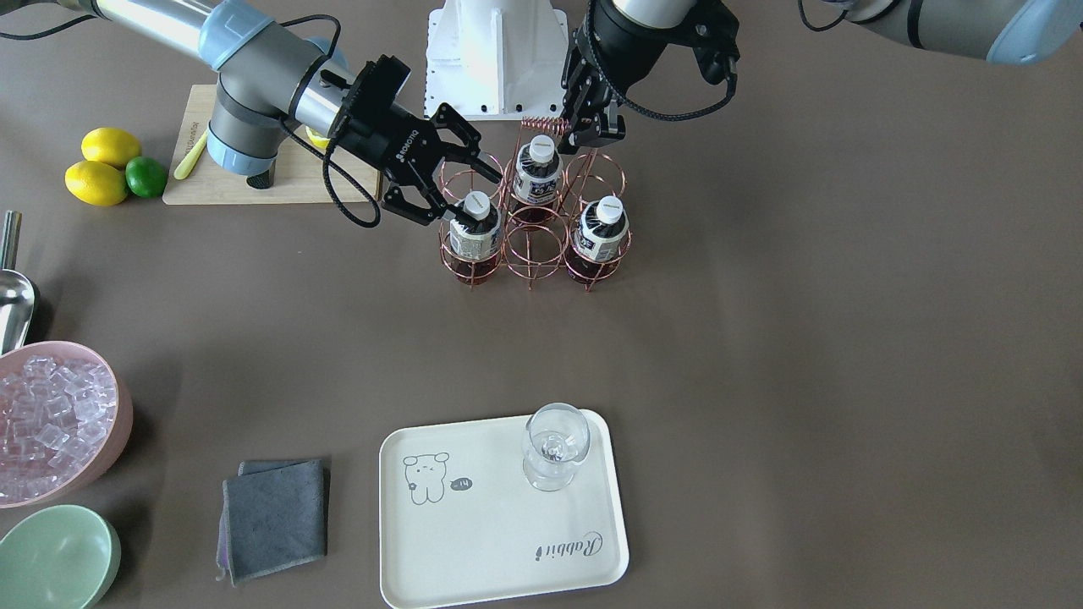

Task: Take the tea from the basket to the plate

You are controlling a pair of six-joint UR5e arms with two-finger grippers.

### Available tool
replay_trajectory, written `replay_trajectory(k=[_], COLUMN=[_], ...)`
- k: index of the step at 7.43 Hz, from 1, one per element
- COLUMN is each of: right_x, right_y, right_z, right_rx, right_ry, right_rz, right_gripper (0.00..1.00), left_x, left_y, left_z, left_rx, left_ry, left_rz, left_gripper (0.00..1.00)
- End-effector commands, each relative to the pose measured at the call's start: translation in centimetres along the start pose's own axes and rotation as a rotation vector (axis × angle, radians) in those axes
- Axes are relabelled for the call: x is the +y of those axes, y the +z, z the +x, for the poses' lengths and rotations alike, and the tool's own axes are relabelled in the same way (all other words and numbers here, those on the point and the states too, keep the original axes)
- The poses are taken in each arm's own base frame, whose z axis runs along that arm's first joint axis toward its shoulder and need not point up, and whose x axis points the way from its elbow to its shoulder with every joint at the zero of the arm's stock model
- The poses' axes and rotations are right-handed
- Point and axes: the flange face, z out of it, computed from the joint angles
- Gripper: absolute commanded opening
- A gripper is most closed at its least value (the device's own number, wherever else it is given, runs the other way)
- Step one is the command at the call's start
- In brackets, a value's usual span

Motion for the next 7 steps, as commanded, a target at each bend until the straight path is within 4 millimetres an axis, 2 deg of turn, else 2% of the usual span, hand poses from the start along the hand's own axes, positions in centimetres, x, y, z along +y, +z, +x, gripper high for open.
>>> replay_trajectory(k=[1,4,6,7], right_x=[0.5,-0.3,-1.5,-2.4], right_y=[-0.1,-0.9,-2.2,-2.9], right_z=[0.0,-0.4,0.4,1.6], right_rx=[-0.002,-0.015,-0.012,-0.025], right_ry=[-0.017,-0.015,-0.022,-0.031], right_rz=[-0.002,0.013,0.024,0.016], right_gripper=[0.00,0.00,0.00,0.00], left_x=[-0.1,-0.1,-0.1,-0.1], left_y=[0.0,-0.1,0.0,-0.1], left_z=[0.1,0.0,0.1,0.0], left_rx=[0.002,0.003,0.002,0.003], left_ry=[-0.001,-0.002,-0.003,0.000], left_rz=[0.001,0.000,0.001,0.000], left_gripper=[0.00,0.00,0.00,0.00])
